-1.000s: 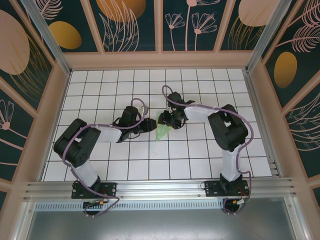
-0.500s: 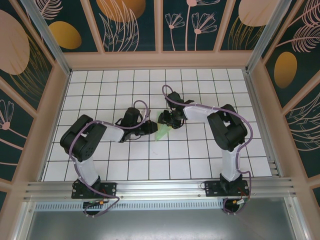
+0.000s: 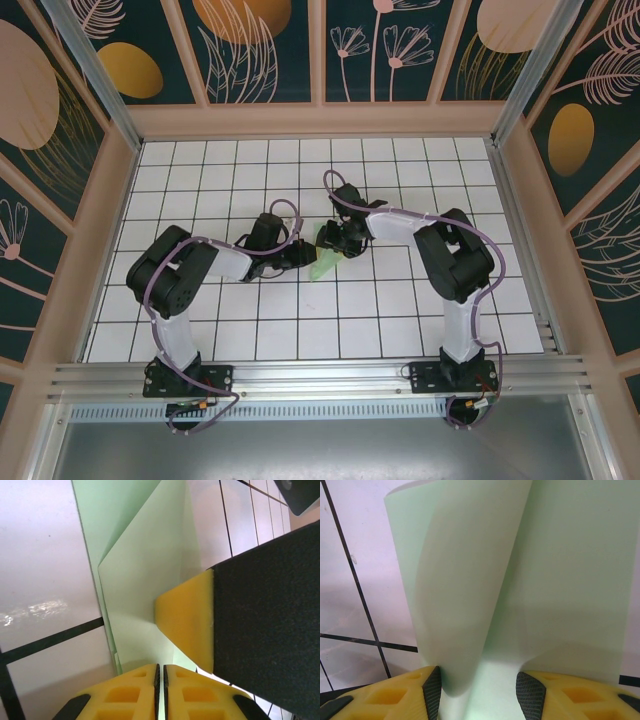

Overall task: Fold a paper plane with a square sheet of paper (pick it up from the middle)
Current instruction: Fourth fold the wing at the center of the table.

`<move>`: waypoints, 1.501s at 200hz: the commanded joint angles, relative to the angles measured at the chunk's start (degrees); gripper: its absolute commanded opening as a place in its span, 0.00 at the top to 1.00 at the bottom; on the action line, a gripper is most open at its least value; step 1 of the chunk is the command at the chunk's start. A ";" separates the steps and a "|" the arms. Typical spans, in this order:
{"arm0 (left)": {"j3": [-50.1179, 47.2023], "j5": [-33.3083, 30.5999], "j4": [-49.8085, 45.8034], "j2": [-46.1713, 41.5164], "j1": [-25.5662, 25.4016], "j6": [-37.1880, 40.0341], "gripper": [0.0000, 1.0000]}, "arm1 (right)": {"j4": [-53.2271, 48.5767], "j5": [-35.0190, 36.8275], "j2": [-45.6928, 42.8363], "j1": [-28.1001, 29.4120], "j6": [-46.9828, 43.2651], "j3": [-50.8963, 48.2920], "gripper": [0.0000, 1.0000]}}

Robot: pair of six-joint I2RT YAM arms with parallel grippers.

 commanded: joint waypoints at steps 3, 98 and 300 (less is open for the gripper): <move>1.07 -1.08 -1.75 1.05 -0.04 0.61 0.85 | -4.38 8.95 12.16 0.31 0.32 -5.07 0.49; 1.41 -3.31 -5.12 1.71 0.00 0.98 0.86 | -4.72 9.05 12.55 0.62 0.02 -4.54 0.49; 2.66 -6.32 -10.83 3.23 -0.08 2.25 0.87 | -3.60 3.61 -2.39 -0.72 -9.49 5.40 0.68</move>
